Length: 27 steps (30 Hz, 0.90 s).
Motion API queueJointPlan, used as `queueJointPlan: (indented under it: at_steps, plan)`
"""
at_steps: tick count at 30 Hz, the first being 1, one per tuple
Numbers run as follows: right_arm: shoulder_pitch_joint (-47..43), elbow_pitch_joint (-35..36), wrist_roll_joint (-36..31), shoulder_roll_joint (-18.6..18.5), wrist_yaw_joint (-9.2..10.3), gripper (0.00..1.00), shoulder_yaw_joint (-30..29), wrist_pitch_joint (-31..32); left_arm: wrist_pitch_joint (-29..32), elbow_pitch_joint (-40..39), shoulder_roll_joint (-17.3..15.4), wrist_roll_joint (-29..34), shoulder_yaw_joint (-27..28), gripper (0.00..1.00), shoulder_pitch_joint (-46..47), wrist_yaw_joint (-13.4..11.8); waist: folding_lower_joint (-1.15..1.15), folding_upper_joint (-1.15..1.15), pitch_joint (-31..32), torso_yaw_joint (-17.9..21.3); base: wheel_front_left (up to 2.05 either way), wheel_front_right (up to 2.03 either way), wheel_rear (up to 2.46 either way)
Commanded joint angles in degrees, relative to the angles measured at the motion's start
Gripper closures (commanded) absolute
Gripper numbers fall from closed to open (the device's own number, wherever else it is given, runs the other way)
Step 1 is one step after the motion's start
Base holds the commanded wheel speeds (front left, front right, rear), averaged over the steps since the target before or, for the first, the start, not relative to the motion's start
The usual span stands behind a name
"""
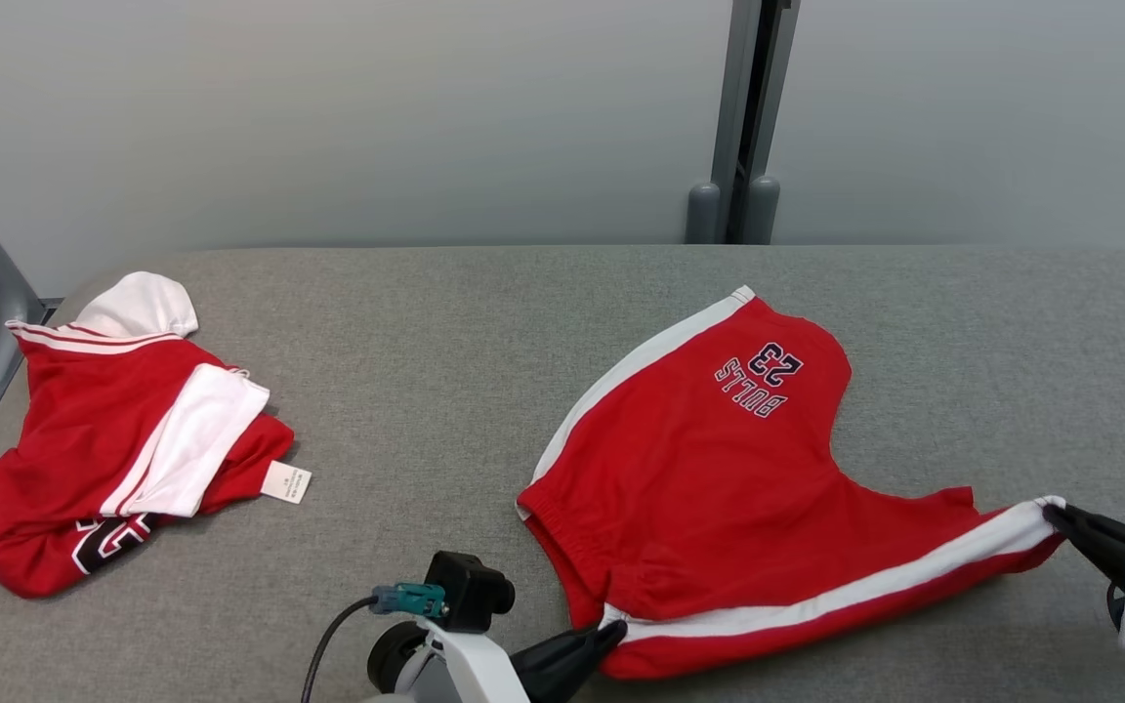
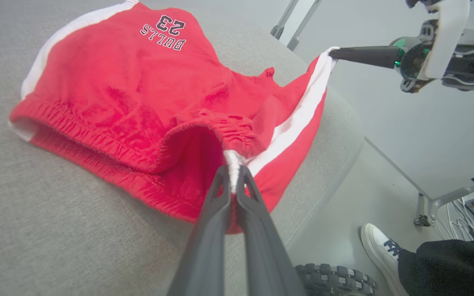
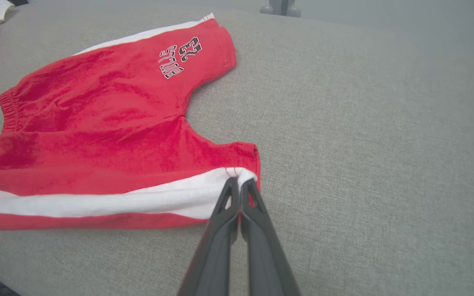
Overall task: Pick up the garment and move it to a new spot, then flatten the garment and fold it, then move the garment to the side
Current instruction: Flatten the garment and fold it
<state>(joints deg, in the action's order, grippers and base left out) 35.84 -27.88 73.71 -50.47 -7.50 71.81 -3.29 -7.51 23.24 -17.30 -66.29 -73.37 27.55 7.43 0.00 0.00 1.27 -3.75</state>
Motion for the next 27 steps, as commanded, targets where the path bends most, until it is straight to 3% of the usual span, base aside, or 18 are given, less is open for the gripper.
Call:
queueJointPlan:
  at_steps: [1, 9, 19, 27]
  plan:
    - [1.1, 0.3, 0.7, -0.2, 0.02, 1.0, -0.5, -1.0, -0.9, -0.6, -0.6, -2.3, 0.1, 1.0, 1.2, 0.0, 0.0, 0.0, -0.2, -0.5, 0.0, 0.0, 0.0]
    - [6.3, -0.8, 1.1, 1.2, 0.02, 1.0, -1.3, -3.1, -2.8, -2.9, -0.4, -12.5, 0.4, 1.0, 4.2, 0.0, 0.0, 0.0, -2.8, -3.3, 0.0, 0.0, 0.0]
    - [13.6, -3.3, 1.9, 2.7, 0.02, 1.0, -1.4, -1.8, -3.0, -3.8, 2.1, -23.1, 5.4, 1.0, 6.8, 0.0, 0.0, 0.0, -7.6, -6.5, 0.0, 0.0, 0.0]
    - [19.8, -6.8, 1.6, 4.5, 0.02, 1.0, -0.8, -0.3, -1.9, 0.2, 6.2, -25.4, 8.5, 1.0, 10.3, 0.0, 0.0, 0.0, -11.7, -9.0, 0.0, 0.0, 0.0]
